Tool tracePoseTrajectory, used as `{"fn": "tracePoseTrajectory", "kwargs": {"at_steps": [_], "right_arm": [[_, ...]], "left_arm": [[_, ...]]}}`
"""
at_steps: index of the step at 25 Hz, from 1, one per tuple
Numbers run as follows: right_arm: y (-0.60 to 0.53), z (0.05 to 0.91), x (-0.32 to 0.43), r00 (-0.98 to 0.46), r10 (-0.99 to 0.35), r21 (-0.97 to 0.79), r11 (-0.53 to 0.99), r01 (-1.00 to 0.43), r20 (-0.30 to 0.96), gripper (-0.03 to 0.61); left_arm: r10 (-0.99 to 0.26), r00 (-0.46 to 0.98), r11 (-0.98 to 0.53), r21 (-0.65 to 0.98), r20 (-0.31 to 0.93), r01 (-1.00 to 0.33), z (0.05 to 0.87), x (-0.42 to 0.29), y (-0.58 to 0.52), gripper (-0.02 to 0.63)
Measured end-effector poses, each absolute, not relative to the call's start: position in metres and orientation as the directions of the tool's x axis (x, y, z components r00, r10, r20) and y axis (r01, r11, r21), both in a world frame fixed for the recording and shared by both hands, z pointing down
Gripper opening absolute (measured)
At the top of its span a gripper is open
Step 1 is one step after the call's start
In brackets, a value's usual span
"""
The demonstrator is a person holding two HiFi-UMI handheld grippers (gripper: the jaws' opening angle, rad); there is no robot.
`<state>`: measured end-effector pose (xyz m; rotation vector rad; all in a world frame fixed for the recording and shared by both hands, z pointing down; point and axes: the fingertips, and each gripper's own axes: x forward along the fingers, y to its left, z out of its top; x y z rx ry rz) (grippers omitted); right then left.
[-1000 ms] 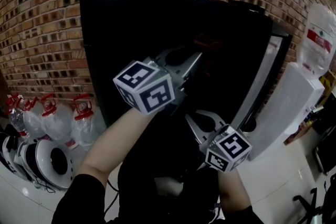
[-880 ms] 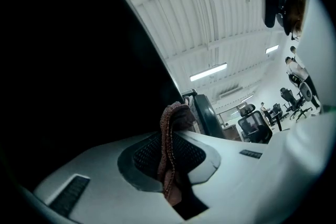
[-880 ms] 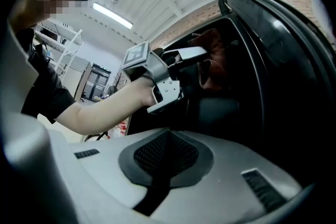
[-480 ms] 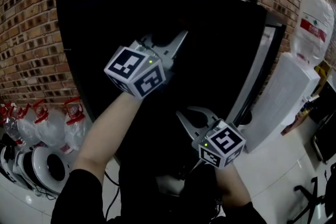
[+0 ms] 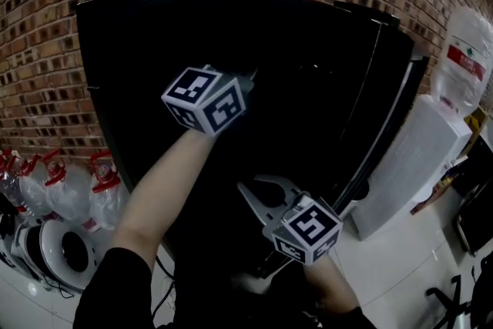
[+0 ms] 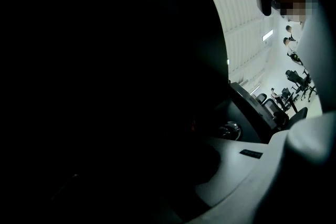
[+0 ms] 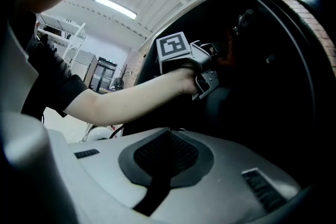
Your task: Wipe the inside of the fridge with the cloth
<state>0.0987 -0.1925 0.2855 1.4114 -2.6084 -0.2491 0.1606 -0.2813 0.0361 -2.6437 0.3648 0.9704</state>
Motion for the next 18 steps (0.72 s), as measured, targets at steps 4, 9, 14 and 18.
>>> {"fn": "tracePoseTrajectory", "kwargs": {"at_steps": [4, 9, 14, 18], "right_arm": [[-0.200, 0.289, 0.095, -0.549, -0.833, 0.220, 0.550, -0.806, 0.071, 0.003], [-0.206, 0.291, 0.097, -0.548, -0.833, 0.214, 0.551, -0.807, 0.077, 0.003], [-0.208, 0.292, 0.101, -0.548, -0.833, 0.199, 0.550, -0.811, 0.074, 0.003], [-0.209, 0.290, 0.103, -0.551, -0.832, 0.192, 0.553, -0.811, 0.069, 0.003]], "left_arm": [[-0.116, 0.731, -0.931, -0.184, -0.673, -0.317, 0.032, 0.163, -0.294, 0.049], [-0.127, 0.722, -0.916, -0.198, -0.680, -0.348, 0.029, 0.166, -0.307, 0.049], [-0.157, 0.679, -0.911, -0.160, -0.717, -0.380, 0.023, 0.169, -0.323, 0.049], [-0.213, 0.654, -0.894, -0.125, -0.726, -0.430, 0.025, 0.170, -0.340, 0.049]]}}
